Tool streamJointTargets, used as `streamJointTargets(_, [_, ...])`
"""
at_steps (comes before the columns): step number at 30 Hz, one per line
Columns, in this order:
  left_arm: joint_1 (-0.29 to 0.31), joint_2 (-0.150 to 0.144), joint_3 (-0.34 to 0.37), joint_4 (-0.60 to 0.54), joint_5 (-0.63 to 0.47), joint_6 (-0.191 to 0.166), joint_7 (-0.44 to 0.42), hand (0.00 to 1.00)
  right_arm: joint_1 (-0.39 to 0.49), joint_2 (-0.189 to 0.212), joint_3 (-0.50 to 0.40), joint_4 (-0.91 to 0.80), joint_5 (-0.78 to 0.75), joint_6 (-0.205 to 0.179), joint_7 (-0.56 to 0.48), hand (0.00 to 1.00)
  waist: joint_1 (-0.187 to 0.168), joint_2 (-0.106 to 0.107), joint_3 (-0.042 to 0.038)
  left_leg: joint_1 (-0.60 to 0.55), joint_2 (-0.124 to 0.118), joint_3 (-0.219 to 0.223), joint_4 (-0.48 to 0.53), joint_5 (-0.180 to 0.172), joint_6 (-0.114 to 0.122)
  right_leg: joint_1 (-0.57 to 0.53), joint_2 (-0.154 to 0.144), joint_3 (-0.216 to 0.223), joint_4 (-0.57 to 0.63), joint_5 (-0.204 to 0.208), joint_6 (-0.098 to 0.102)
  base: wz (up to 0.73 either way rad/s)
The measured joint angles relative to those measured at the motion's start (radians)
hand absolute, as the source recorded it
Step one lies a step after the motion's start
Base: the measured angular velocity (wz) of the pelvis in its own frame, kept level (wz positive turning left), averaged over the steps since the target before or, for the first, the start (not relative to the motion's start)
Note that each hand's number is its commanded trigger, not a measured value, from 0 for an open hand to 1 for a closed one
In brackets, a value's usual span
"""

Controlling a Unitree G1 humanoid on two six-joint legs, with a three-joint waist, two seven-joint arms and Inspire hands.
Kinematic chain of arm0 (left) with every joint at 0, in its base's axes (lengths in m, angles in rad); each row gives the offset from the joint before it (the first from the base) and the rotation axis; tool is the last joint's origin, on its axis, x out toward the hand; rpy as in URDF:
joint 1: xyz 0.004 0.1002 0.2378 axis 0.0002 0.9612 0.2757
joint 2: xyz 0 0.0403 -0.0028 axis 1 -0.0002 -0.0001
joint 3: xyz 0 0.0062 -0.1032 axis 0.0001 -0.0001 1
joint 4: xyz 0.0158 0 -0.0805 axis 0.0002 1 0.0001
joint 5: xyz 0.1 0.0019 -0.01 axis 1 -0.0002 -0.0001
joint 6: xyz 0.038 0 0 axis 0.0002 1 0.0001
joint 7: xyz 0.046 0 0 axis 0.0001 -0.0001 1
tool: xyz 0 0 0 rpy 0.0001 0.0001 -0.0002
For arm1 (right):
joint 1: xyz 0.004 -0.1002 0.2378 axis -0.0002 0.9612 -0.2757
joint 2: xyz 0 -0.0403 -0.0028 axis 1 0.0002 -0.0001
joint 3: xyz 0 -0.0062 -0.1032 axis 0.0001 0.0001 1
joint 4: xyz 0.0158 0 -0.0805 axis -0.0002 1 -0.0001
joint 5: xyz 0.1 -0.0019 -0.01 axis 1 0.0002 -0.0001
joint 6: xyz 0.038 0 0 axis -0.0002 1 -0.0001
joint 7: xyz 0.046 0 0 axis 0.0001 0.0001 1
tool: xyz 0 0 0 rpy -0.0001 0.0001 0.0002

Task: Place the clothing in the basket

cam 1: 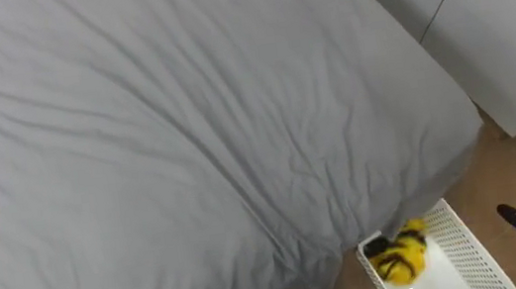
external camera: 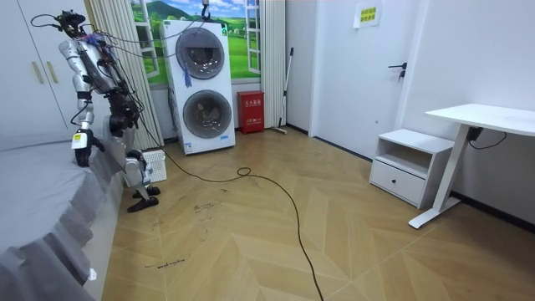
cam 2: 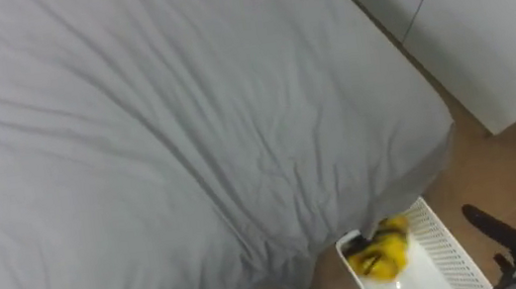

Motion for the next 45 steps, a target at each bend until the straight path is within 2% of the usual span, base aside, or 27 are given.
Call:
streamJointTargets(3, [0.0,0.0,0.0,0.003,0.0,0.0,0.002,0.0,0.001,0.005,0.008,0.02,-0.001,0.0,-0.001,0.0,0.0,-0.004,0.0011,-0.001,0.0,0.0,-0.001,0.0,0.0,-0.001,0.0,0.001,0.0,0.0,0.0,0.0])
streamJointTargets(5, [0.001,0.0,0.001,0.005,0.0,0.0,0.002,0.0,0.008,0.005,0.008,0.022,0.004,0.0,-0.002,0.0,0.0,-0.012,0.0046,-0.001,0.0,0.001,-0.002,0.0,0.0,-0.001,0.0,0.001,-0.001,0.0,0.0,0.0])
streamJointTargets(11, [0.011,0.021,0.0,0.006,0.002,-0.021,0.024,0.0,0.043,0.008,0.018,0.02,-0.005,-0.001,-0.002,0.0,0.0,-0.029,-0.0059,0.005,0.001,-0.002,-0.001,0.0,-0.001,0.016,0.0,-0.013,-0.006,0.001,-0.002,0.05])
streamJointTargets(13, [0.019,0.032,0.0,0.006,0.001,-0.043,0.035,0.0,0.059,0.015,0.017,0.02,-0.003,-0.003,-0.002,0.0,0.0,-0.039,-0.0059,0.019,0.0,-0.002,-0.001,0.0,-0.001,0.04,-0.001,-0.025,-0.024,0.001,-0.002,0.18])
streamJointTargets(15, [0.021,0.031,0.0,0.006,0.001,-0.046,0.039,0.0,0.061,0.02,0.018,0.019,0.001,-0.003,-0.003,0.0,0.0,-0.042,-0.0067,0.028,0.0,-0.002,0.0,0.0,-0.001,0.054,-0.002,-0.029,-0.032,0.002,-0.002,0.11])
streamJointTargets(21, [0.029,0.031,0.0,0.003,0.002,-0.063,0.038,0.0,0.108,0.062,0.03,0.012,0.017,-0.022,0.0,0.0,0.014,-0.05,-0.0079,0.072,-0.002,-0.025,-0.001,0.0,-0.001,0.115,-0.001,-0.039,-0.056,0.004,0.001,0.09])
streamJointTargets(23, [0.03,0.031,0.0,0.001,0.003,-0.07,0.039,0.0,0.13,0.075,0.058,0.008,0.025,-0.024,0.008,0.0,0.021,-0.056,-0.0085,0.091,-0.002,-0.025,-0.003,0.0,-0.001,0.142,-0.004,-0.058,-0.066,0.004,0.0,0.15])
streamJointTargets(25, [0.045,0.028,-0.003,-0.017,0.002,-0.095,0.044,0.0,0.176,0.096,0.085,-0.031,0.036,-0.024,0.014,0.0,0.021,-0.064,-0.0127,0.12,-0.003,-0.027,-0.005,0.0,-0.001,0.183,-0.008,-0.082,-0.086,0.003,0.0,0.28])
streamJointTargets(29, [0.052,0.014,0.001,-0.022,0.002,-0.099,0.063,0.0,0.206,0.121,0.106,-0.11,0.035,-0.025,0.023,0.0,0.024,-0.083,-0.0185,0.167,-0.003,-0.045,-0.008,0.0,-0.001,0.244,-0.009,-0.093,-0.109,0.0,0.003,0.16])
streamJointTargets(30, [0.054,0.011,0.001,-0.025,0.002,-0.099,0.067,0.0,0.211,0.128,0.122,-0.12,0.034,-0.028,0.023,0.0,0.027,-0.089,-0.0228,0.184,-0.005,-0.057,-0.008,0.0,-0.001,0.27,-0.008,-0.096,-0.125,0.001,0.005,0.22])
streamJointTargets(33, [0.056,-0.014,0.0,-0.065,0.012,-0.102,0.1,0.0,0.214,0.155,0.164,-0.164,0.0,-0.028,0.019,0.0,0.045,-0.098,-0.0289,0.215,-0.008,-0.067,-0.01,0.0,-0.001,0.316,-0.009,-0.111,-0.144,0.005,0.007,0.17])
streamJointTargets(36, [0.052,-0.046,0.0,-0.069,0.044,-0.121,0.106,0.0,0.211,0.172,0.208,-0.202,-0.039,-0.02,0.044,0.0,0.053,-0.108,-0.0277,0.245,-0.016,-0.098,-0.014,0.0,-0.001,0.354,-0.016,-0.137,-0.144,-0.002,0.01,0.23])
streamJointTargets(37, [0.052,-0.058,-0.001,-0.072,0.046,-0.125,0.106,0.0,0.21,0.176,0.231,-0.209,-0.046,-0.02,0.052,0.0,0.067,-0.114,-0.0282,0.254,-0.018,-0.11,-0.015,0.0,-0.001,0.365,-0.017,-0.139,-0.144,-0.006,0.013,0.25])
streamJointTargets(39, [0.054,-0.067,-0.004,-0.076,0.045,-0.136,0.105,0.0,0.204,0.191,0.263,-0.196,-0.078,-0.019,0.058,0.0,0.089,-0.129,-0.0265,0.267,-0.019,-0.115,-0.016,0.0,-0.001,0.381,-0.017,-0.144,-0.148,-0.008,0.014,0.12])
streamJointTargets(40, [0.054,-0.07,-0.004,-0.076,0.046,-0.139,0.104,0.0,0.191,0.207,0.281,-0.167,-0.117,-0.017,0.064,0.0,0.099,-0.14,-0.029,0.269,-0.019,-0.122,-0.016,0.0,-0.001,0.387,-0.018,-0.152,-0.149,-0.009,0.014,0.16])
streamJointTargets(42, [0.05,-0.08,-0.003,-0.073,0.046,-0.151,0.102,0.0,0.179,0.228,0.294,-0.13,-0.179,-0.009,0.072,0.0,0.107,-0.148,-0.0307,0.271,-0.022,-0.139,-0.016,-0.001,0.0,0.4,-0.02,-0.172,-0.159,-0.009,0.014,0.27])
streamJointTargets(45, [0.047,-0.1,-0.003,-0.06,0.051,-0.156,0.098,0.0,0.18,0.238,0.341,-0.107,-0.256,-0.001,0.067,0.0,0.125,-0.145,-0.0308,0.283,-0.029,-0.16,-0.018,-0.002,0.002,0.42,-0.028,-0.193,-0.162,-0.011,0.018,0.21])
